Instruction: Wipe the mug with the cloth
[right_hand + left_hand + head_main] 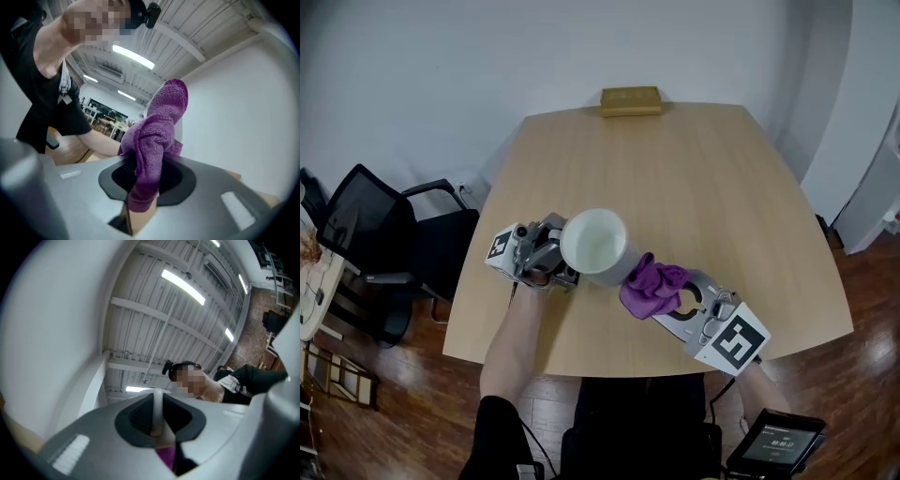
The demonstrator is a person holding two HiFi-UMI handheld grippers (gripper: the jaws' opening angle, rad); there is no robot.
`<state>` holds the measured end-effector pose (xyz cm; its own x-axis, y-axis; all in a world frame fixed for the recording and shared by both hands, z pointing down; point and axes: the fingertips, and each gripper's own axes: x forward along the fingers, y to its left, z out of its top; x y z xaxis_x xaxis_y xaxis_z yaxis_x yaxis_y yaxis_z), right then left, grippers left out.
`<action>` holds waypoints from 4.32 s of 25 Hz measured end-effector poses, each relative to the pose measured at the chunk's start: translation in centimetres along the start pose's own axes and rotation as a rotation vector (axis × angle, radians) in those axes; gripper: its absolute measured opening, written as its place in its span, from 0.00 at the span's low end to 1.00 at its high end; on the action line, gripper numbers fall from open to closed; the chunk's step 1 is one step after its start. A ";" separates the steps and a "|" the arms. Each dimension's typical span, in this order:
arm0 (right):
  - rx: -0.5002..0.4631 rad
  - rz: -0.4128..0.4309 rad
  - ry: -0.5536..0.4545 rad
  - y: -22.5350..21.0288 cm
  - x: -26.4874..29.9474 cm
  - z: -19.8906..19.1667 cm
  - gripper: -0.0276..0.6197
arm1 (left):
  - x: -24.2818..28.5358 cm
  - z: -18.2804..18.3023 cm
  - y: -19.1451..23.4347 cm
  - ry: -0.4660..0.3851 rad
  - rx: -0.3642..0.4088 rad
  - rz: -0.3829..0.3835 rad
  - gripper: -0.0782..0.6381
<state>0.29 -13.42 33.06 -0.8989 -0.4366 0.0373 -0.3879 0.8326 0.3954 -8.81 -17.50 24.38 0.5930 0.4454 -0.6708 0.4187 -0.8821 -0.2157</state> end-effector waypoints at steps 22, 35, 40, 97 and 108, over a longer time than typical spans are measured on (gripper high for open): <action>0.111 0.103 -0.248 0.6 -1.6 5.5 0.16 | 0.2 0.2 -1.6 -0.030 -0.054 -0.113 0.20; 0.219 0.029 -0.571 -4.9 -6.4 11.8 0.16 | 1.3 -0.7 -2.8 0.025 -0.064 -0.172 0.20; 0.285 0.105 -0.512 -2.9 -3.2 9.3 0.16 | 1.5 -0.5 -3.2 0.016 -0.063 -0.193 0.20; 0.677 0.244 -0.702 -6.3 -4.7 9.3 0.16 | 2.4 -1.2 -3.3 -0.091 -0.167 -0.216 0.21; 0.558 0.241 -0.253 -0.3 -0.2 0.7 0.16 | 3.9 -1.1 -6.3 0.001 -0.109 -0.346 0.22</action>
<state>0.41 -13.35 32.29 -0.9676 -0.1790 -0.1782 -0.1561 0.9785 -0.1349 -8.36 -10.05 23.94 0.4039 0.7147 -0.5710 0.6652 -0.6579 -0.3530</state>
